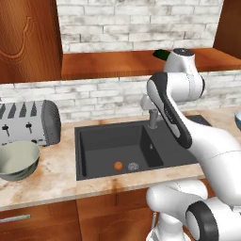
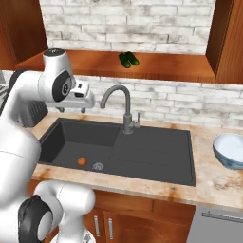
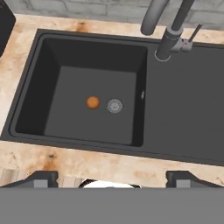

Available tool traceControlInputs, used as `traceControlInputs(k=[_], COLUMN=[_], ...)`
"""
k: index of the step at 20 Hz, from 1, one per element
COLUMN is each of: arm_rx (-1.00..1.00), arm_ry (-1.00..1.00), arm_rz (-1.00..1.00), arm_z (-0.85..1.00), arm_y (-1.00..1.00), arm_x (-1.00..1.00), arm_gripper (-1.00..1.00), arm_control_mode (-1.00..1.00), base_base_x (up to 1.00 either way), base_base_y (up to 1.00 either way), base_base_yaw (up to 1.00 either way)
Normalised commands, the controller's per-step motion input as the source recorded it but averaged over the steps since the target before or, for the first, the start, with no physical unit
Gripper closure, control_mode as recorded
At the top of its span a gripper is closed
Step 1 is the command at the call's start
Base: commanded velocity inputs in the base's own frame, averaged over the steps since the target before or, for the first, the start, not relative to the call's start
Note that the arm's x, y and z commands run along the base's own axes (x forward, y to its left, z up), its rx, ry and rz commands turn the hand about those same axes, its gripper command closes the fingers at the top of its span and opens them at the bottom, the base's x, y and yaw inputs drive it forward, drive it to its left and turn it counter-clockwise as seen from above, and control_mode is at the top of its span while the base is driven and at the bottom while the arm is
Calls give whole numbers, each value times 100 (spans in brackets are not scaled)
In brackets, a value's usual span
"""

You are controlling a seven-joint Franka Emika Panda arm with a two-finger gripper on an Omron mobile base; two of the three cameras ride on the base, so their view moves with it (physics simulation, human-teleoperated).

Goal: Pick the cucumbers from the cabinet and place them in one bowl. Pick the tangerine from the sink and place it in the other bowl.

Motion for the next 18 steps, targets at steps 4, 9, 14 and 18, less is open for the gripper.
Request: traceControlInputs(k=[4,9,14,18], arm_rx=[1,1,0,0], arm_ry=[0,-2,-23,-26], arm_rz=[0,0,0,0], arm_z=[4,35,28,39], arm_y=[-1,-9,-18,-11], arm_x=[-73,-12,0,0], arm_gripper=[-100,-100,-100,-100], arm_control_mode=[-100,-100,-100,-100], base_base_x=[0,0,0,0], base_base_y=[0,0,0,0], base_base_yaw=[0,0,0,0])
